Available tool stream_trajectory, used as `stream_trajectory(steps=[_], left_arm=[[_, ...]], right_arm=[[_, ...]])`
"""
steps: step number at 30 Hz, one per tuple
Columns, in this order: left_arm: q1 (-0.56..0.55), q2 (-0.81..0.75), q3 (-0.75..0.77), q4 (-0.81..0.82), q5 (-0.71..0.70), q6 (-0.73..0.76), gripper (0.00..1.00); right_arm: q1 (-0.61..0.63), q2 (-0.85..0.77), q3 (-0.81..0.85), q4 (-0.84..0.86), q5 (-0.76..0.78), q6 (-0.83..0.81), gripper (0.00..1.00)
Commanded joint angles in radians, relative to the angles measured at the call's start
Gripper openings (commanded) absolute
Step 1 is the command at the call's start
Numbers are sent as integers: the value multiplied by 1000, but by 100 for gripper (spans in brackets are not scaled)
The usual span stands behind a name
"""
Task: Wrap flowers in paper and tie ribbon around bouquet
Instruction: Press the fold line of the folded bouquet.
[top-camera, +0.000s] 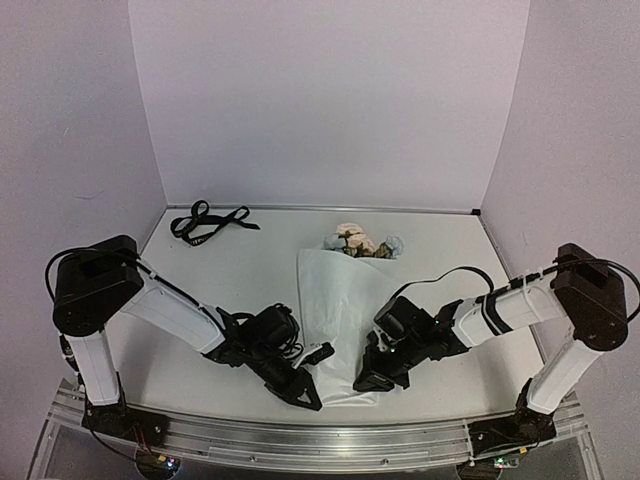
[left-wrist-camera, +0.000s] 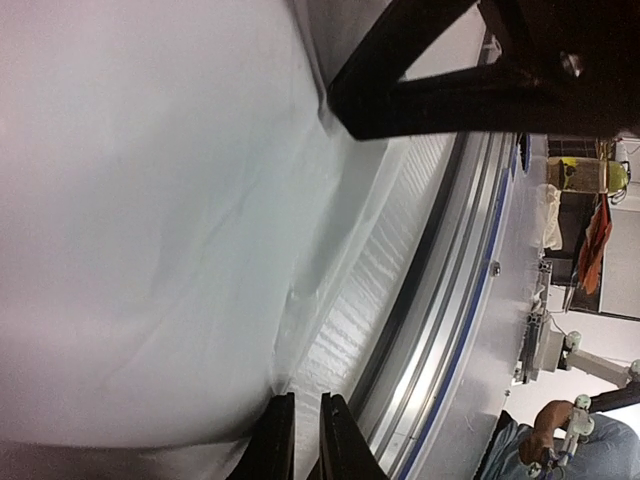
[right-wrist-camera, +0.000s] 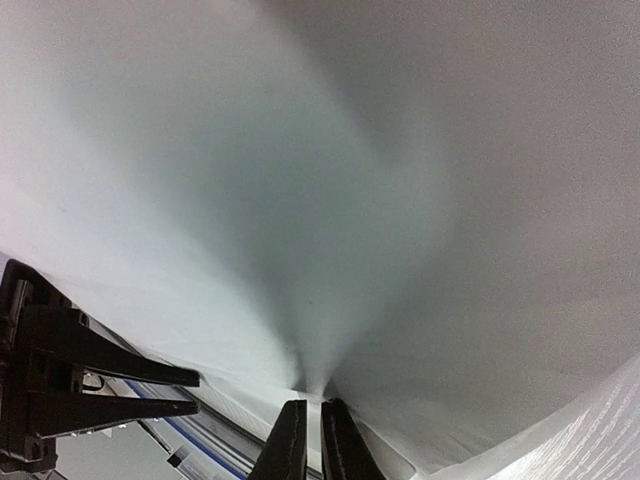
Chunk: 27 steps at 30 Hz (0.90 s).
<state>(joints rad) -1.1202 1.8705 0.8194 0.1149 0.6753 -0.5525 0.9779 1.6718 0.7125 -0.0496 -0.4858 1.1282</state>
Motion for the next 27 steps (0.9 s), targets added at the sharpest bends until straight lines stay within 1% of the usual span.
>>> stream_trajectory(steps=[1, 6, 10, 13, 19, 23, 27], left_arm=[[8, -30, -37, -15, -38, -25, 12], [14, -111, -7, -20, -5, -6, 13], [19, -176, 40, -41, -15, 23, 17], [52, -147, 75, -36, -1, 24, 18], [90, -24, 105, -2, 25, 11, 17], [120, 39, 96, 59, 39, -32, 17], [152, 60, 79, 101, 26, -76, 18]], right_arm=[[-1, 37, -30, -42, 68, 7, 7], [-1, 42, -24, -42, 59, 7, 7], [-1, 40, -10, -42, 51, 4, 7], [0, 43, -10, -42, 50, 3, 7], [-1, 43, -14, -42, 49, 3, 7], [0, 45, -18, -42, 48, 2, 7], [-1, 46, -24, -41, 49, 2, 7]])
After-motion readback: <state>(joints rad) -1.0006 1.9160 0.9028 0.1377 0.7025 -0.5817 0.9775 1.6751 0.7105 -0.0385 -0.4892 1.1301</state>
